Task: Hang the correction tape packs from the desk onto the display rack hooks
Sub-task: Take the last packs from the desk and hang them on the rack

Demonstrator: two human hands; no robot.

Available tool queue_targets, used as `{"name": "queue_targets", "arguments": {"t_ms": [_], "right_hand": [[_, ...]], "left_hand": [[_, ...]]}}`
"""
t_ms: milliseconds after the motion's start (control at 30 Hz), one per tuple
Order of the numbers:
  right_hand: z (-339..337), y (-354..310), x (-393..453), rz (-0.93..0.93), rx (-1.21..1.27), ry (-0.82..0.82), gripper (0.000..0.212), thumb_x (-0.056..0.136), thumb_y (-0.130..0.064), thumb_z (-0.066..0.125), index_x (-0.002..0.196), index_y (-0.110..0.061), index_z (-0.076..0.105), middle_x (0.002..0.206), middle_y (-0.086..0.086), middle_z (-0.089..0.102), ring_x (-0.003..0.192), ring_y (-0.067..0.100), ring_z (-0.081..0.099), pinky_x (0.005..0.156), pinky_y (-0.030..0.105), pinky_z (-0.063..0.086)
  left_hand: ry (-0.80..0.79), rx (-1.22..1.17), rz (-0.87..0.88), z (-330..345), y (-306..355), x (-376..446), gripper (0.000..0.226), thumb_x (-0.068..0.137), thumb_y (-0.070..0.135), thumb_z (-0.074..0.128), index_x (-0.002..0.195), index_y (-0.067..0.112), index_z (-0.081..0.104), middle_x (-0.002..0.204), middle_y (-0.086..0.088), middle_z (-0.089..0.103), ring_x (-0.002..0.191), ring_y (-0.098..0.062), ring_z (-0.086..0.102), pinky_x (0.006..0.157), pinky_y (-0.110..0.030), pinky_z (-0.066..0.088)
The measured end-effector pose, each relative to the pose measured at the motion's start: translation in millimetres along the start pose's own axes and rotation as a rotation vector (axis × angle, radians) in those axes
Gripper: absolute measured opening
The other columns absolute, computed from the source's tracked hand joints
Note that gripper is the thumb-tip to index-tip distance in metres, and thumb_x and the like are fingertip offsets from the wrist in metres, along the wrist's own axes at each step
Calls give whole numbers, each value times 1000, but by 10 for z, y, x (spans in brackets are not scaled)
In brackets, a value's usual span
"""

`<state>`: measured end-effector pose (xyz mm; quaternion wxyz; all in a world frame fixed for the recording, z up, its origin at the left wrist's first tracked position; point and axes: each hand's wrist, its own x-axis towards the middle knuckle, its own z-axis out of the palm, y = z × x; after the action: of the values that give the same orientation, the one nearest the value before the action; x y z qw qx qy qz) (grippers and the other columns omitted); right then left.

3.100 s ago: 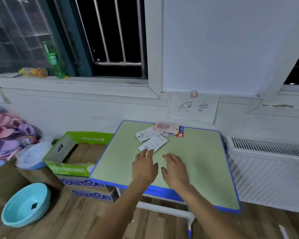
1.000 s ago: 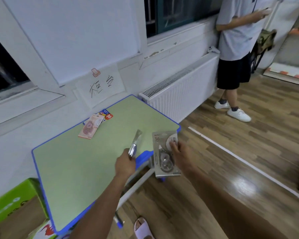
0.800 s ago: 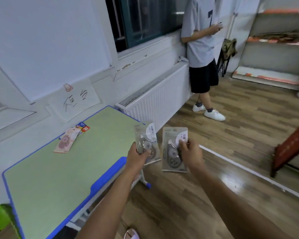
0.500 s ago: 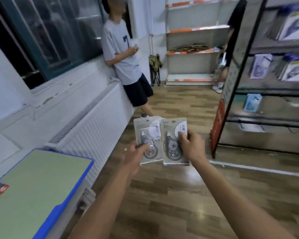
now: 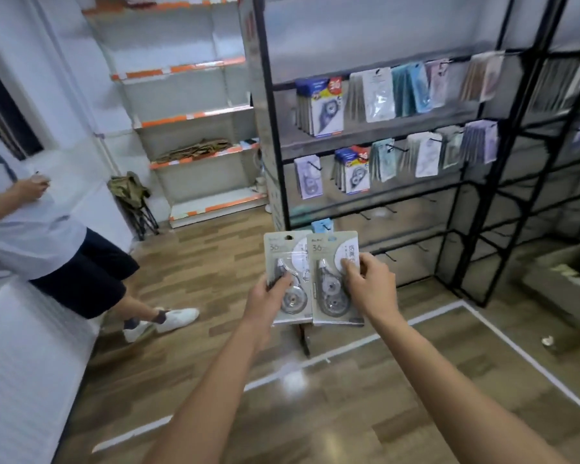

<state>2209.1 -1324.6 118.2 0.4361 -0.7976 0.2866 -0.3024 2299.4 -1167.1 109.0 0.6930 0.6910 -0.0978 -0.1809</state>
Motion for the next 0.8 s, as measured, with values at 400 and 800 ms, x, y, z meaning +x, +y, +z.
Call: {"name": "queue_targets", "arguments": {"t_ms": [400,800], "right_hand": [[-1128,1194,1880,165,-17,296,28,90,-37,54,73,-15,57,63,-6,59,62,6,52,55,26,38],[-2518,2237,4075,162,-102,239,29,95,-37,48,81,-12,53,74,2,60,73,20,56,65,37,44]], "left_hand": [[-368,67,115,2387,22,1702,21,90,19,66,109,26,61,109,2,70,100,-14,67,84,-29,53],[-407,-13,44,4919,285,2969,29,88,5,64,113,19,59,103,-2,71,93,-17,69,74,-30,54]]}}
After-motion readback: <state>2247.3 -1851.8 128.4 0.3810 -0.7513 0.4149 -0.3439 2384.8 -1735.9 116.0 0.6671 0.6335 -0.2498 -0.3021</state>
